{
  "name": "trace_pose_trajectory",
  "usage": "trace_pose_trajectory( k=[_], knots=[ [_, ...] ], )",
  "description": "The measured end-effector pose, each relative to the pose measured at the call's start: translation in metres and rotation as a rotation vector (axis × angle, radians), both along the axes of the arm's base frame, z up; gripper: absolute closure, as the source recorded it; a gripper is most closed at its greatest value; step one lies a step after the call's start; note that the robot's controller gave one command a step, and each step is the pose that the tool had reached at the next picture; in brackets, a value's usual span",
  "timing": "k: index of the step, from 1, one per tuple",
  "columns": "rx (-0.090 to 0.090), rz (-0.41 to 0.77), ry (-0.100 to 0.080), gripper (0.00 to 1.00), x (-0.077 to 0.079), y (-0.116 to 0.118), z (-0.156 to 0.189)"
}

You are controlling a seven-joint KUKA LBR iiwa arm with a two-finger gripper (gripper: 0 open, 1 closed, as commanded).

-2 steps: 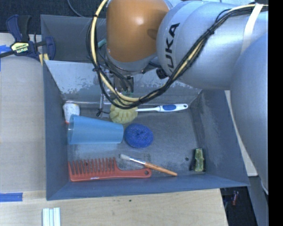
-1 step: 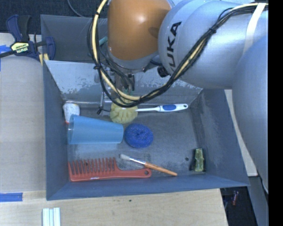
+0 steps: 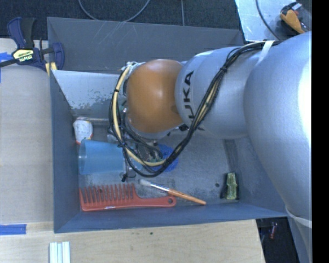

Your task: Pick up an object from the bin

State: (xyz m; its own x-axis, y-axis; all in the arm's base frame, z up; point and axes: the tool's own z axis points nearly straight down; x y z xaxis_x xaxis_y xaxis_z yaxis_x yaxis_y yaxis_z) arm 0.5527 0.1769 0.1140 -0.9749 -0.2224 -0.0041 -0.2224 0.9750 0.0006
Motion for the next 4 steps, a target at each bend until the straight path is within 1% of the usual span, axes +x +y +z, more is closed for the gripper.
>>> trace_pose_trajectory(
  k=[1, 2, 3, 4],
  knots=[
    [0.003, 0.003, -0.014, 0.0, -0.01, -0.026, 0.049],
    [-0.001, -0.064, 0.005, 0.0, -0.007, -0.049, -0.009],
    [0.007, -0.013, -0.016, 0.0, 0.027, -0.094, -0.043],
    [-0.047, -0.298, -0.01, 1.0, -0.002, -0.021, -0.041]
  ],
)
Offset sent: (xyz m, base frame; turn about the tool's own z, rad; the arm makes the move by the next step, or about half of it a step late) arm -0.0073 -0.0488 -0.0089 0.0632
